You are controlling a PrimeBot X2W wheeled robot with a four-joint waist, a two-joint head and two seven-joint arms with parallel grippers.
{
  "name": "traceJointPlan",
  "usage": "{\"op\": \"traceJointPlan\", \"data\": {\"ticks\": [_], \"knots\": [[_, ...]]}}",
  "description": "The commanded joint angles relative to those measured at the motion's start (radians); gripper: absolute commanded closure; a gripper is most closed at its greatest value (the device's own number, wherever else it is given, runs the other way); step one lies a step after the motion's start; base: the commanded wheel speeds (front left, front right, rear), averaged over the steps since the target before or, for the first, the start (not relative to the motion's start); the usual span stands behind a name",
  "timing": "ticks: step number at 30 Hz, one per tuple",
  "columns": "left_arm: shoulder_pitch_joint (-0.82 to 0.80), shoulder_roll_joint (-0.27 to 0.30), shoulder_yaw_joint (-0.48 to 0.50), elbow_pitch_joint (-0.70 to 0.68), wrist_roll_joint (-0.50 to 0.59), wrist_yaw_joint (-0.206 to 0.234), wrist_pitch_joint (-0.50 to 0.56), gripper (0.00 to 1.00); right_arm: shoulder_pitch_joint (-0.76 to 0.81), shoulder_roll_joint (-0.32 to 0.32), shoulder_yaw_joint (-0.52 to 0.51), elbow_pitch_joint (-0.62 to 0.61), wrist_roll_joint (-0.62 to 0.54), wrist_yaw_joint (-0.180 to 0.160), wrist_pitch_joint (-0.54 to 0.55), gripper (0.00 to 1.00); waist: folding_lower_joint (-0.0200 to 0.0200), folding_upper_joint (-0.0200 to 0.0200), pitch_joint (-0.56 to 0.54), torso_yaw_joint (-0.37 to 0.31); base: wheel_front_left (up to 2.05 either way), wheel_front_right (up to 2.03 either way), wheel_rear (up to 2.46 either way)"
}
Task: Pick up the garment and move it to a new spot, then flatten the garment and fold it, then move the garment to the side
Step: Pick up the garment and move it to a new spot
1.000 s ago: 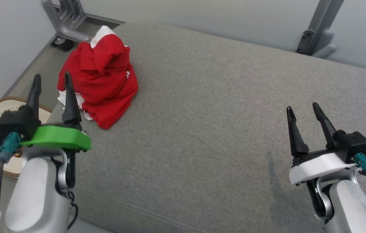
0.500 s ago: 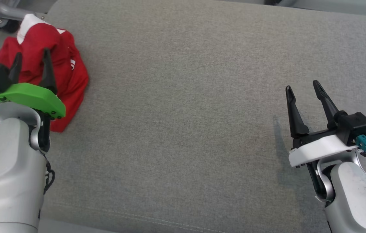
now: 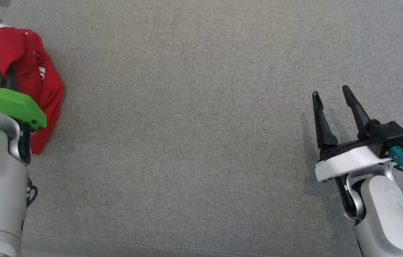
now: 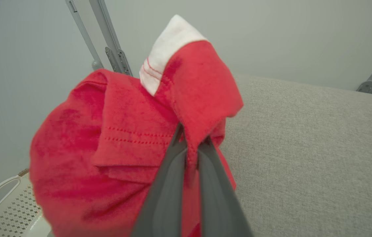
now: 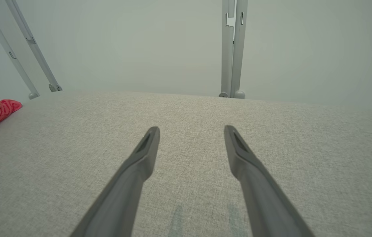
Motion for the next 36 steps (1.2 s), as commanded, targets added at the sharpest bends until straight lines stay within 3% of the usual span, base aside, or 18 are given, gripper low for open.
{"op": "traceJointPlan", "data": {"ticks": [1,9,17,29,36], "knots": [[-0.017,0.008,0.003,0.000,-0.009,-0.002,-0.011,1.00,0.003,0.004,-0.002,0.005,-0.005,0.000,-0.007,0.00,0.0000,-0.0001,-0.019,0.003,0.00,0.00,0.00],[0.040,0.023,-0.005,-0.089,0.014,0.009,-0.032,1.00,0.039,0.021,-0.015,0.015,-0.004,0.000,-0.016,0.00,0.0000,-0.0001,-0.093,-0.002,0.00,0.00,0.00],[0.218,0.027,-0.014,-0.367,0.043,0.059,-0.034,1.00,0.097,0.049,-0.046,0.001,0.003,0.000,-0.023,0.00,0.0000,-0.0001,-0.191,-0.027,0.00,0.00,0.00],[0.600,0.000,-0.056,-0.961,0.054,0.190,0.156,1.00,0.171,0.074,-0.062,-0.045,-0.013,0.000,-0.023,0.00,0.0000,-0.0001,-0.274,-0.119,0.00,0.00,0.00],[0.676,-0.025,-0.152,-1.135,0.079,0.197,0.256,1.00,0.193,0.078,-0.077,-0.084,-0.014,0.000,-0.019,0.00,0.0000,-0.0001,-0.274,-0.198,0.00,0.00,0.00]]}}
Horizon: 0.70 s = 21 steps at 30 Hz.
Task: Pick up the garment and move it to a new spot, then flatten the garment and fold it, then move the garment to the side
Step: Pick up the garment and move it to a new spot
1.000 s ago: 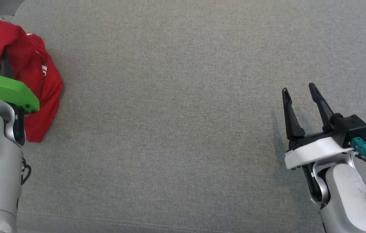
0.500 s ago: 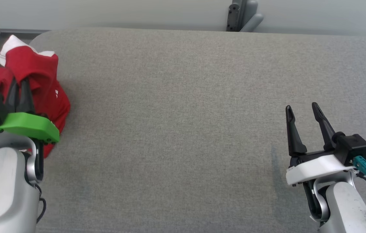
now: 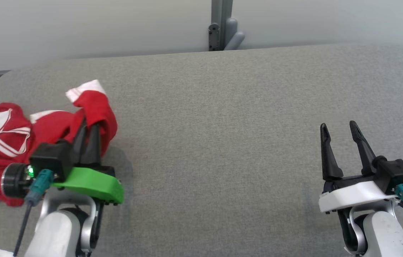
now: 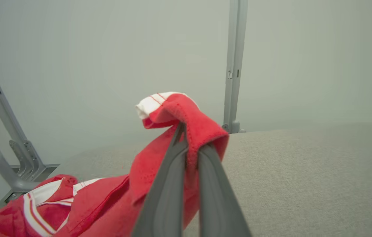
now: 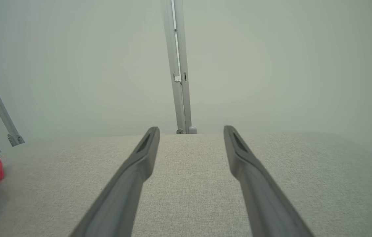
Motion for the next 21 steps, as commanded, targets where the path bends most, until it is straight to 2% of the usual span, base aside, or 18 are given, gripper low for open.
{"op": "traceJointPlan", "data": {"ticks": [1,6,14,21], "knots": [[0.000,-0.008,-0.015,-0.008,0.008,-0.005,0.008,1.00,0.006,-0.001,-0.003,-0.012,-0.003,0.000,0.002,0.00,0.0000,-0.0001,0.004,-0.052,0.00,0.00,0.00],[-0.073,-0.058,-0.114,0.002,0.031,-0.041,0.040,1.00,-0.021,0.001,0.008,-0.037,0.009,0.000,0.005,0.00,0.0000,-0.0001,0.057,-0.153,0.00,0.00,0.00],[-0.207,-0.127,-0.234,0.097,0.058,-0.107,0.066,1.00,-0.065,0.003,0.046,-0.021,0.062,0.000,-0.003,0.00,0.0000,-0.0001,0.152,-0.362,0.00,0.00,0.00],[-0.265,-0.143,-0.278,0.236,0.059,-0.147,0.074,1.00,-0.077,0.003,0.043,-0.009,0.102,0.000,-0.004,0.00,0.0000,-0.0001,0.203,-0.455,0.00,0.00,0.00]]}}
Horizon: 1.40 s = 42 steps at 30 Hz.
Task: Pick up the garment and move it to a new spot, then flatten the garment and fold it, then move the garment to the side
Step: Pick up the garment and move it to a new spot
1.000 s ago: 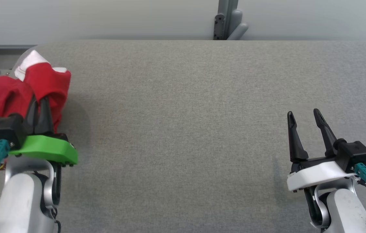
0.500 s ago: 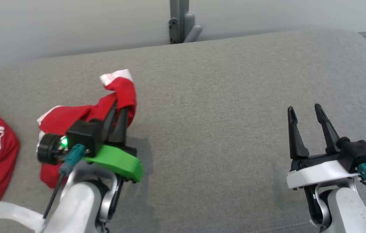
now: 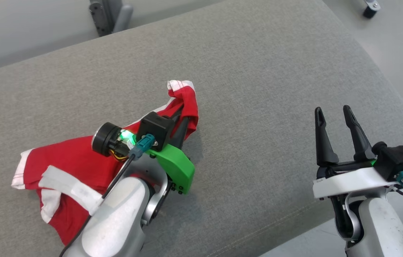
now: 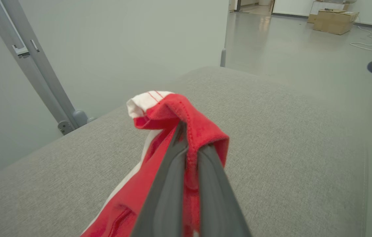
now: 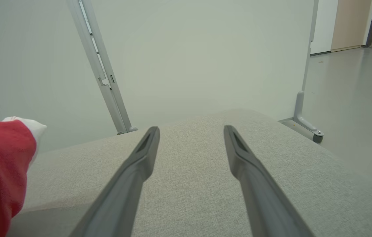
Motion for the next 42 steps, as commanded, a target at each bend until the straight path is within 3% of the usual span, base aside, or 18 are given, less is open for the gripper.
{"op": "traceJointPlan", "data": {"ticks": [1,4,5,6,7,15,21,27,32,42], "knots": [[-0.017,-0.002,-0.006,0.029,0.000,-0.008,-0.001,1.00,-0.011,0.001,-0.005,-0.005,0.010,0.000,-0.003,0.00,0.0000,0.0000,0.097,-0.119,0.00,0.00,0.00],[-0.028,-0.016,-0.027,0.127,-0.023,-0.032,0.001,1.00,-0.008,0.001,-0.015,-0.015,0.033,0.000,-0.004,0.00,0.0000,0.0000,0.116,-0.126,0.00,0.00,0.00],[-0.025,-0.021,-0.030,0.153,-0.030,-0.032,0.010,0.76,-0.006,0.001,-0.016,-0.017,0.034,0.000,-0.004,0.00,0.0000,0.0000,0.118,-0.126,0.00,0.00,0.00],[-0.027,-0.025,-0.035,0.171,-0.029,-0.030,0.009,0.11,-0.005,0.000,-0.016,-0.017,0.036,0.000,-0.004,0.00,0.0000,0.0000,0.119,-0.124,0.00,0.00,0.00],[-0.033,-0.029,-0.039,0.182,-0.025,-0.027,-0.002,0.00,-0.005,0.001,-0.015,-0.016,0.038,0.000,-0.004,0.00,0.0000,0.0000,0.119,-0.122,0.00,0.00,0.00],[-0.028,-0.042,-0.056,0.222,-0.037,-0.026,-0.077,0.00,-0.009,0.000,-0.018,-0.007,0.016,0.000,-0.004,0.00,0.0000,0.0000,0.084,-0.060,0.00,0.00,0.00],[0.012,-0.039,0.005,0.161,-0.076,0.022,-0.153,0.00,0.012,0.000,-0.035,-0.003,-0.018,0.000,-0.004,0.00,0.0000,0.0000,0.031,0.009,0.00,0.00,0.00],[0.043,0.002,0.098,0.122,-0.107,0.085,-0.202,0.00,0.025,0.000,-0.051,0.000,-0.043,0.000,-0.004,0.00,0.0000,0.0000,-0.007,0.071,0.00,0.00,0.00],[0.093,0.068,0.211,0.089,-0.144,0.148,-0.247,0.00,0.039,0.000,-0.056,0.006,-0.063,0.000,-0.004,0.00,0.0000,0.0000,-0.037,0.138,0.00,0.00,0.00],[0.233,0.148,0.323,-0.012,-0.191,0.193,-0.288,0.00,0.062,-0.001,-0.071,0.014,-0.093,0.000,-0.004,0.00,0.0000,0.0000,-0.081,0.216,0.00,0.00,0.00]]}}
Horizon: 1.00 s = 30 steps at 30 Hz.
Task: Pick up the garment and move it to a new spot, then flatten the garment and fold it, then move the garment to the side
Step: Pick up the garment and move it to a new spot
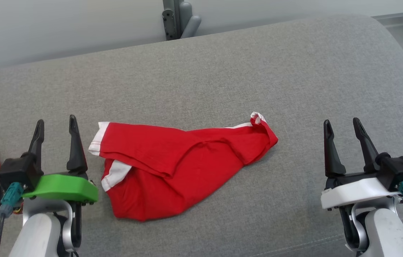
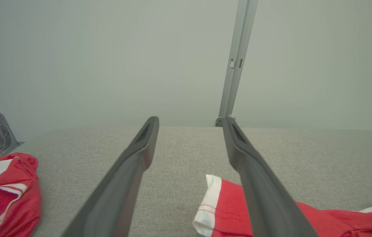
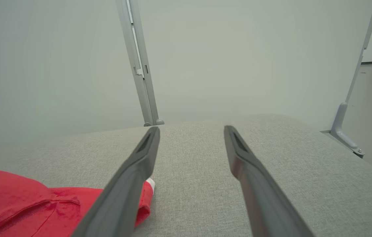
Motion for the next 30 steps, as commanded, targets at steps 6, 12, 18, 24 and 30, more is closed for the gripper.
{"op": "traceJointPlan", "data": {"ticks": [6,12,18,24,30], "knots": [[0.114,0.025,0.012,-0.099,-0.011,0.023,0.006,0.00,0.041,-0.002,-0.003,-0.007,-0.020,0.000,0.015,0.00,0.0000,0.0000,-0.067,0.055,0.00,0.00,0.00],[0.197,0.023,-0.006,-0.158,-0.013,0.036,0.023,0.00,0.080,-0.002,0.001,-0.026,-0.027,0.000,0.040,0.00,0.0000,0.0000,-0.110,0.063,0.00,0.00,0.00],[0.251,0.028,-0.022,-0.180,-0.009,0.048,0.046,0.00,0.126,-0.002,0.000,-0.051,-0.026,0.000,0.065,0.00,0.0000,0.0000,-0.142,0.059,0.00,0.00,0.00],[0.264,0.036,-0.032,-0.194,-0.005,0.055,0.060,0.00,0.143,-0.002,-0.003,-0.074,-0.025,0.000,0.081,0.00,0.0000,0.0000,-0.144,0.060,0.00,0.00,0.00],[0.250,0.040,-0.038,-0.196,-0.001,0.057,0.065,0.00,0.141,-0.002,-0.007,-0.076,-0.018,0.000,0.082,0.00,0.0000,0.0000,-0.140,0.063,0.00,0.00,0.00]]}}
